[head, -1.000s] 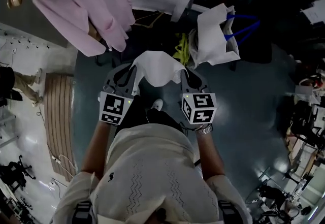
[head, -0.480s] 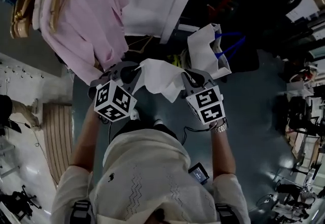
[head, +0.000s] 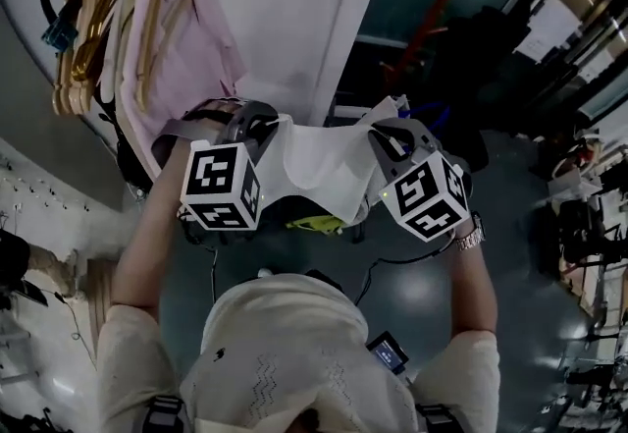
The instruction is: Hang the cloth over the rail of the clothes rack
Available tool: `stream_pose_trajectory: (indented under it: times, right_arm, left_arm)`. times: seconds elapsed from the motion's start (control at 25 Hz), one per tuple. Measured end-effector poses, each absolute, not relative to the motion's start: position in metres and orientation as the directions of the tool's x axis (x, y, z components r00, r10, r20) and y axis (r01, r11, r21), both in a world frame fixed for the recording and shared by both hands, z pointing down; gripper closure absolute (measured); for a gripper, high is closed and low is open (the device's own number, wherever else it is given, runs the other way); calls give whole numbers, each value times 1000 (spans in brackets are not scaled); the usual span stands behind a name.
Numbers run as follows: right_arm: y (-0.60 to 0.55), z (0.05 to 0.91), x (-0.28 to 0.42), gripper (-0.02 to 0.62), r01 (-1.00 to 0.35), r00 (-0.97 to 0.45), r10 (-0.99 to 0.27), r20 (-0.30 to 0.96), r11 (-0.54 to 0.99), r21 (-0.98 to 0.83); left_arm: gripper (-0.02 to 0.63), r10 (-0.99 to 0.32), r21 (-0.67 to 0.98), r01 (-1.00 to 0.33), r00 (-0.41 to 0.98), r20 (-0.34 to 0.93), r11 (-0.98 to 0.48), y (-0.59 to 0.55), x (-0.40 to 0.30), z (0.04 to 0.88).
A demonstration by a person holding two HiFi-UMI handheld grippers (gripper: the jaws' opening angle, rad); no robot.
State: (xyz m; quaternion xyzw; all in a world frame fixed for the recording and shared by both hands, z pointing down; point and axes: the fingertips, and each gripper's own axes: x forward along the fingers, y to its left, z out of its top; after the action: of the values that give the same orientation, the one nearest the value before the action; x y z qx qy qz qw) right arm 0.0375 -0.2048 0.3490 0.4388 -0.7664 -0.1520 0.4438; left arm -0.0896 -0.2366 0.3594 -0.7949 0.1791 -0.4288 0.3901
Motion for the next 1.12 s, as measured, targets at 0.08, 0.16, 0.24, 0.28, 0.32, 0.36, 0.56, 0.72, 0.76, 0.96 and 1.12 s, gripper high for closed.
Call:
stream_pose_trajectory:
  times: [0.08, 0.16, 0.24, 0.28, 0.32, 0.36, 0.56, 0.72, 0.76, 0.96, 1.12]
  right_arm:
    - [-206, 317, 40, 572, -509, -198, -839, 507, 530, 678]
    - [-207, 286, 44, 572, -488, -175, -872, 458, 480, 729]
    - [-206, 255, 46, 572, -467, -155, -901, 404, 427, 774]
    - [-205, 240, 46, 572, -454, -149, -914, 378, 403, 794]
    - [-205, 224, 45, 572, -440, -143, -924, 354, 380, 814]
    - [-206, 209, 45, 572, -423, -137, -934, 330, 356, 833]
    - [-202, 131, 52, 572, -325, -80, -975, 208, 223, 919]
    - [-206, 73, 68, 572, -291, -27, -992, 123, 126, 948]
    - [-208, 60, 71, 572, -287, -18, -994, 109, 109, 952]
    - [-221, 12, 74, 572, -274, -3, -999, 51, 50, 960]
    - [-252, -9, 95, 572, -232, 19, -1000, -2, -6, 973]
  left_arm:
    - [581, -665, -827, 69, 558, 496, -558, -235, -94, 329]
    - [581, -702, -867, 82, 552, 450, -492, -232, -98, 299]
    - [581, -725, -896, 87, 556, 407, -436, -229, -102, 269]
    - [581, -736, -909, 86, 558, 383, -408, -230, -104, 254]
    - [581, -751, -922, 83, 556, 357, -378, -232, -108, 238]
    - [581, -768, -935, 77, 549, 329, -346, -234, -112, 222]
    - [581, -842, -976, 39, 500, 203, -212, -242, -137, 144]
    - [581, -888, -991, 38, 442, 131, -127, -254, -163, 88]
    - [581, -898, -993, 43, 425, 114, -106, -258, -170, 77]
    - [581, -931, -998, 55, 362, 39, -21, -282, -200, 37]
    - [581, -940, -999, 23, 341, -33, 43, -316, -195, 11]
